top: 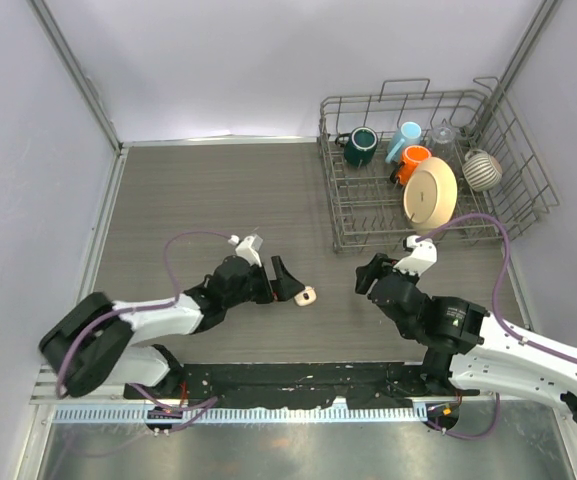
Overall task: Insert the wireless bluetooth earbuds into the charging case
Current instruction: Place the charging case at the center of the board, then reset both arms
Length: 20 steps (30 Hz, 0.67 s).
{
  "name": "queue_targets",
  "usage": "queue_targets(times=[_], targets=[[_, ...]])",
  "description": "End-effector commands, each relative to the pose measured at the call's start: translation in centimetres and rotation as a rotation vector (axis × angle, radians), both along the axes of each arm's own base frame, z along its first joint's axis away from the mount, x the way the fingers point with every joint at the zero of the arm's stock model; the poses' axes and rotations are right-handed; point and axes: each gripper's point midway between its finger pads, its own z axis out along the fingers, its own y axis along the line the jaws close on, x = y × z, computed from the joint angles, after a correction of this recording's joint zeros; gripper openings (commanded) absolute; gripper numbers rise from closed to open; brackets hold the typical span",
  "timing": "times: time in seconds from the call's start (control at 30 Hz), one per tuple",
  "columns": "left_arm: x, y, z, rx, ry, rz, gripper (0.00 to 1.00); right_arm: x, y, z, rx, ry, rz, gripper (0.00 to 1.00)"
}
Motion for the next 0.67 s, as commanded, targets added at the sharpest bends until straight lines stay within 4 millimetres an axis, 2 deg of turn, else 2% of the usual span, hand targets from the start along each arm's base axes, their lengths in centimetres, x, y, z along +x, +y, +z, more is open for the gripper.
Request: queue_targets(times=[0.0,0.07,0.17,0.27,0.33,0.37,0.4,0.43,0.5,0.57,0.63], targets=[[0.6,4.6,1.2,0.239,-0.071,0.089,1.0,0.7,-1.1,1.0,0.014,-0.043,-0.077,0.66],[1.3,5.3,4.4,0.22,-0.147,0.131,1.0,0.8,-1.2,0.6,0.002,-0.04,-0.086,0.68],[1.7,6.4,7.1,0.238,-0.226,0.163,1.0,0.9,-1.9,-0.3,-0.037,-0.031,-0.107,0.73],[2.3,9.1,9.8,0.257,-0.284,0.283,1.0,1.4,-3.4,-1.3,-0.076,-0.007,-0.145,0.78],[1.9,10.5,11.0,0.281,-0.305,0.311,1.0,1.8,-4.1,-2.3,-0.119,0.034,-0.145,0.8],[2.1,11.4,11.5,0.297,-0.321,0.351,1.0,2.0,-4.2,-2.8,-0.142,0.059,-0.134,0.82],[1.8,12.3,11.1,0.331,-0.31,0.363,1.0,2.3,-4.5,-4.1,-0.135,0.125,-0.122,0.82],[1.6,12.8,11.8,0.329,-0.332,0.371,1.0,2.7,-4.5,-4.7,-0.136,0.153,-0.107,0.82],[1.3,13.4,12.0,0.362,-0.376,0.349,1.0,3.0,-5.4,-7.1,-0.165,0.276,-0.093,0.82],[1.0,14.1,12.2,0.358,-0.411,0.357,1.0,3.4,-5.7,-8.3,-0.17,0.32,-0.089,0.82],[1.0,15.1,12.3,0.359,-0.433,0.402,1.0,3.9,-7.4,-8.3,-0.173,0.314,-0.182,0.82]])
